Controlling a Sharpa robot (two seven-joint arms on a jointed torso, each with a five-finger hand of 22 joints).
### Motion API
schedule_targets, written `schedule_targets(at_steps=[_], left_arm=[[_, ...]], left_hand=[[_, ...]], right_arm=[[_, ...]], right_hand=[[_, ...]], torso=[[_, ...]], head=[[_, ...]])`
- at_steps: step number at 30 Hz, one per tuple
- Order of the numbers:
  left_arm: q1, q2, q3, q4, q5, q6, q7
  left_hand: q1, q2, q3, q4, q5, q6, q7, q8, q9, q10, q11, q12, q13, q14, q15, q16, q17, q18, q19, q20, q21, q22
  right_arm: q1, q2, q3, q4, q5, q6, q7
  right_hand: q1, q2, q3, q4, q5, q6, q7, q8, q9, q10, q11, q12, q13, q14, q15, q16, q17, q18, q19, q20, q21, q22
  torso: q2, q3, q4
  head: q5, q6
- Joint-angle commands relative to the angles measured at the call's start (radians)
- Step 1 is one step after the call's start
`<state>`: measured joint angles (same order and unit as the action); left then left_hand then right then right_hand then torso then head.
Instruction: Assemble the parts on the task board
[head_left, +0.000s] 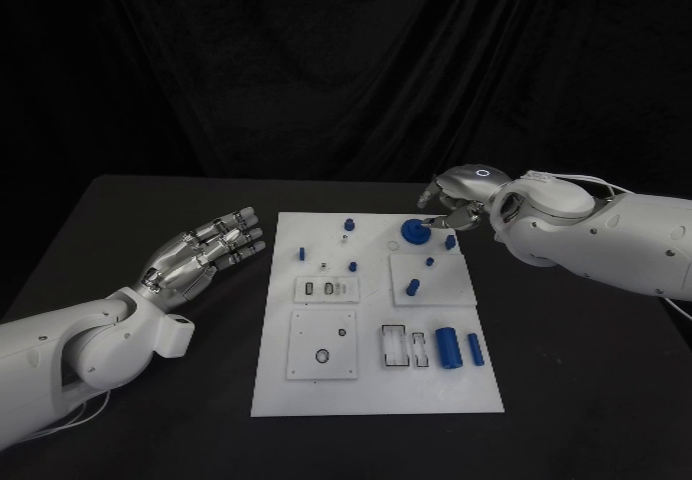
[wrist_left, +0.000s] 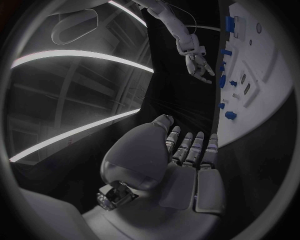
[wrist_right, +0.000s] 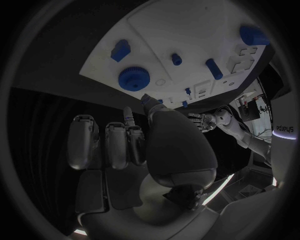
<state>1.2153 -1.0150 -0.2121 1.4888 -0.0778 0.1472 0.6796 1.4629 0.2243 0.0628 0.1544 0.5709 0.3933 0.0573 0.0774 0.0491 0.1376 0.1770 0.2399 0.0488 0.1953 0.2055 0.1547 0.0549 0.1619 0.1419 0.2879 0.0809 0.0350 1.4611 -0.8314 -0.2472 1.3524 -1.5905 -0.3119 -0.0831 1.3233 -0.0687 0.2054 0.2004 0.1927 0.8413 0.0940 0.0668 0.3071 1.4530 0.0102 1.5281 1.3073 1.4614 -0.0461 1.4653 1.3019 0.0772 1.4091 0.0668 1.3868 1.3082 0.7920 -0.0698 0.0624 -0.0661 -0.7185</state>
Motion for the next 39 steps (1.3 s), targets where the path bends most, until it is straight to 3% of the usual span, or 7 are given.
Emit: schedule_targets(at_steps=[1,14,19,33,39], left_arm=[[0.000,0.002,0.001,-0.001,0.001,0.016,0.213],[0.000,0.004,0.001,-0.006,0.001,0.019,0.210],[0.000,0.005,0.001,-0.007,0.001,0.020,0.210],[0.000,0.009,0.001,-0.013,0.001,0.025,0.207],[-0.001,0.013,0.001,-0.016,0.001,0.029,0.207]], left_hand=[[-0.003,0.000,0.007,0.000,0.001,-0.002,0.008,-0.005,0.001,-0.002,0.006,0.006,-0.001,0.001,0.008,0.006,0.000,-0.009,0.002,0.005,-0.002,-0.001],[-0.004,0.001,0.011,-0.001,0.001,-0.004,0.008,-0.006,0.001,-0.003,0.005,0.007,-0.002,0.002,0.010,0.007,0.000,-0.010,0.002,0.005,-0.002,-0.001],[-0.005,0.001,0.014,-0.002,0.000,-0.004,0.008,-0.006,0.001,-0.004,0.005,0.007,-0.002,0.002,0.011,0.007,-0.001,-0.011,0.002,0.005,-0.002,-0.001],[-0.005,0.001,0.014,-0.002,0.000,-0.004,0.008,-0.006,0.001,-0.004,0.005,0.007,-0.002,0.002,0.011,0.007,-0.001,-0.011,0.002,0.005,-0.002,-0.001],[-0.006,0.001,0.017,-0.003,0.000,-0.005,0.009,-0.007,0.001,-0.004,0.006,0.008,-0.002,0.001,0.011,0.007,-0.001,-0.012,0.002,0.005,-0.002,-0.001]], right_arm=[[-0.010,0.002,0.001,-0.007,0.010,-0.018,-0.031],[-0.029,0.023,0.001,-0.034,0.012,0.004,-0.052],[-0.033,0.036,0.001,-0.046,0.012,0.009,-0.054],[-0.050,0.070,0.001,-0.078,0.012,0.041,-0.059],[-0.058,0.078,0.001,-0.086,0.012,0.055,-0.064]], right_hand=[[-0.010,-0.001,-0.013,0.004,-0.005,0.009,-0.001,0.003,-0.005,0.114,-0.002,0.041,0.260,0.071,-0.002,0.054,0.177,-0.022,0.012,-0.002,0.015,0.100],[-0.023,0.003,-0.039,0.012,-0.051,-0.010,-0.001,-0.004,-0.020,0.118,-0.003,0.043,0.264,0.094,-0.004,0.086,0.234,-0.029,0.033,-0.004,0.039,0.128],[-0.013,0.004,-0.040,0.005,-0.043,-0.020,-0.001,-0.004,-0.026,0.118,-0.003,0.043,0.264,0.098,-0.004,0.090,0.242,-0.031,0.038,-0.005,0.044,0.134],[-0.010,0.004,-0.040,0.002,-0.040,-0.024,0.000,-0.004,-0.028,0.118,-0.003,0.043,0.264,0.096,-0.004,0.088,0.239,-0.030,0.036,-0.004,0.042,0.132],[-0.003,0.007,-0.042,-0.004,-0.012,-0.012,0.007,0.002,-0.030,0.118,0.002,0.043,0.264,0.096,0.000,0.087,0.239,-0.030,0.036,-0.002,0.041,0.134]], torso=[[0.000,0.0016,-0.0021],[0.000,0.0001,-0.0001],[-0.001,-0.0012,-0.0006],[-0.001,-0.0006,-0.0018],[0.000,-0.0006,0.0000]], head=[[0.000,-0.002],[-0.002,-0.008],[-0.003,-0.011],[0.001,-0.016],[-0.002,-0.017]])
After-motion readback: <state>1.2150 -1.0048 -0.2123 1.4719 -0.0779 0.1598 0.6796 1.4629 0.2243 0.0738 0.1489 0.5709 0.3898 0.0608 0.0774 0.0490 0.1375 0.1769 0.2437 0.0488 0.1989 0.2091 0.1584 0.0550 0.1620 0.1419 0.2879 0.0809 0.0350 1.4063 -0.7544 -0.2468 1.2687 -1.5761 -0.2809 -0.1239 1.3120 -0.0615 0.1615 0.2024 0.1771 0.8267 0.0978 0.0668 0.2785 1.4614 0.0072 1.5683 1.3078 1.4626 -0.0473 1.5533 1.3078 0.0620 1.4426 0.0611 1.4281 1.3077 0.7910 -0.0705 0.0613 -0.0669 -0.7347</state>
